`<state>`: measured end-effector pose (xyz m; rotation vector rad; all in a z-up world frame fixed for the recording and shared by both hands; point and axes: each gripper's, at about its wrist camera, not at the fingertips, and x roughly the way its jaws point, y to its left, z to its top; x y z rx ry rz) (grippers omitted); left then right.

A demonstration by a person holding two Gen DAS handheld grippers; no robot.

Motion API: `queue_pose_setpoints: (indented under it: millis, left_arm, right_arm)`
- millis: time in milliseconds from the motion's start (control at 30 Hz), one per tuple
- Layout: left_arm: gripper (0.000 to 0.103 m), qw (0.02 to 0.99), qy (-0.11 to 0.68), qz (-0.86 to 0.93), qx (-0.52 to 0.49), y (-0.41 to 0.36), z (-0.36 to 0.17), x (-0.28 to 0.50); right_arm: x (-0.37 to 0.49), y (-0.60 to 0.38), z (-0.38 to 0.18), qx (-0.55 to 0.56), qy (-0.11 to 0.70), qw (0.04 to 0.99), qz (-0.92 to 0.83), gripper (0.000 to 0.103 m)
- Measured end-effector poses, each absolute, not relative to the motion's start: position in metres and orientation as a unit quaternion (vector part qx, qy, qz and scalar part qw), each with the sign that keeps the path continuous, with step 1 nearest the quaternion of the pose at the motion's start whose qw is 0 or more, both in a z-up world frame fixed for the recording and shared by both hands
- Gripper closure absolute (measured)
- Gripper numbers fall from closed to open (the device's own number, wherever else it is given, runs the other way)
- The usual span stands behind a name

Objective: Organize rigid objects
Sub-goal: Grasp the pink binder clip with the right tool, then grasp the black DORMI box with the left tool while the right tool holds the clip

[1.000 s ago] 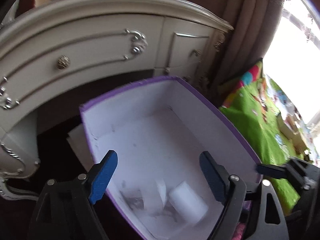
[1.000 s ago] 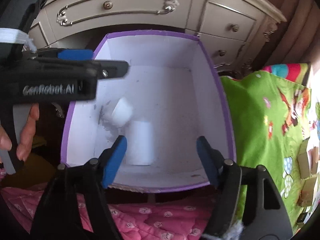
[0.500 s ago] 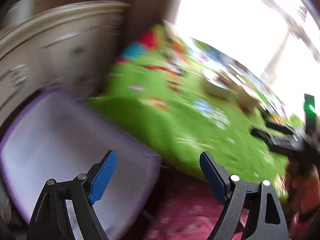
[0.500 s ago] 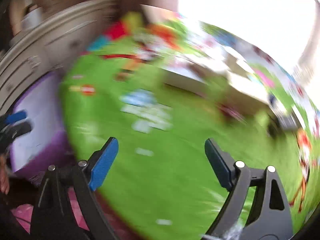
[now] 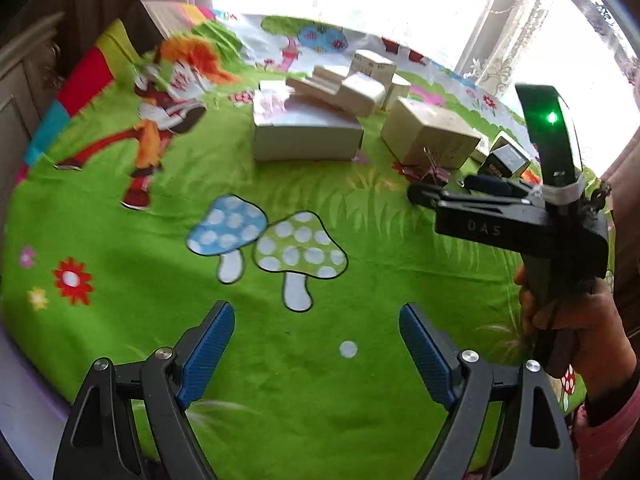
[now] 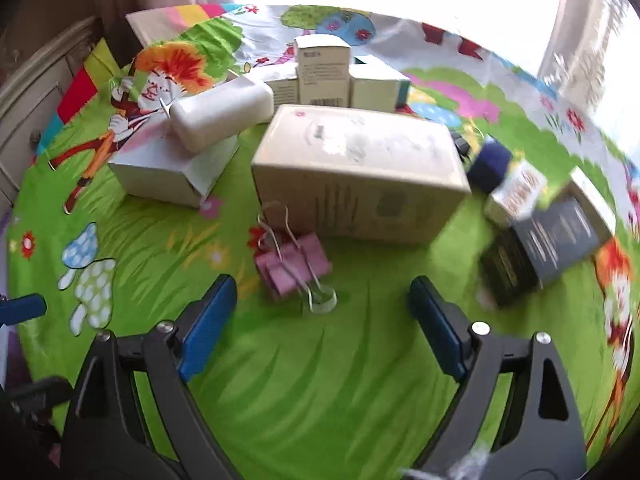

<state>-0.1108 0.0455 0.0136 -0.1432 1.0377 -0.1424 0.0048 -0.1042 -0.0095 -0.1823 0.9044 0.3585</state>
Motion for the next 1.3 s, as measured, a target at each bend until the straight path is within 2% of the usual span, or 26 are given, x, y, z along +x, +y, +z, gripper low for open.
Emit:
queue_pose_setpoints:
  millis: [33,100,133,267,400,600,800,967,1033,1100,1300]
  left_arm:
    - [0.017,0.862,0.497,-0.069,-0.068,0.044,0.011,-0.111]
    - [0.017,0.863,0.498,-0.067,-0.058,0.041,0.008,-0.112]
    - [0.017,0.865,0.496,-0.067,-0.050,0.039,0.008,-0.113]
    - [0.017,0.864,0.498,-0.063,-0.039,0.035,0.008,-0.111]
    - [0.017,0.865,0.494,-0.072,-0.045,0.015,0.010,-0.099]
    - [0.017,0.848,0.504,-0.164,-0.022,-0.076,0.010,-0.049]
    - [0.017,0.837,0.501,-0.213,0.054,-0.165,0.006,0.007]
    - [0.018,0.840,0.489,-0.213,0.095,-0.200,0.004,0.043]
    - [0.034,0.845,0.478,-0.224,0.083,-0.201,0.005,0.047]
    - [0.061,0.847,0.466,-0.244,0.075,-0.200,0.008,0.043]
    - [0.063,0.864,0.430,-0.256,0.057,-0.160,0.024,-0.019]
  right_arm:
    - [0.003,-0.105,-0.009,-0.089,0.431,0.880,0.178,0.018]
    - [-0.004,-0.105,-0.006,-0.092,0.417,0.885,0.186,0.058]
    - [-0.008,-0.107,-0.004,-0.093,0.417,0.884,0.189,0.061]
    - [-0.030,-0.132,-0.004,-0.079,0.421,0.884,0.187,0.062]
    - [-0.059,-0.199,-0.005,-0.049,0.426,0.894,0.128,0.062]
    - [-0.080,-0.282,-0.009,-0.010,0.434,0.899,0.053,0.062]
    - [-0.087,-0.299,-0.010,0.004,0.421,0.906,0.050,0.061]
    - [-0.086,-0.305,-0.010,0.029,0.419,0.906,0.056,0.061]
    - [-0.085,-0.305,-0.010,0.030,0.419,0.906,0.056,0.061]
    - [-0.085,-0.304,-0.010,0.027,0.420,0.906,0.054,0.061]
    - [-0.086,-0.308,-0.010,0.038,0.419,0.905,0.060,0.061]
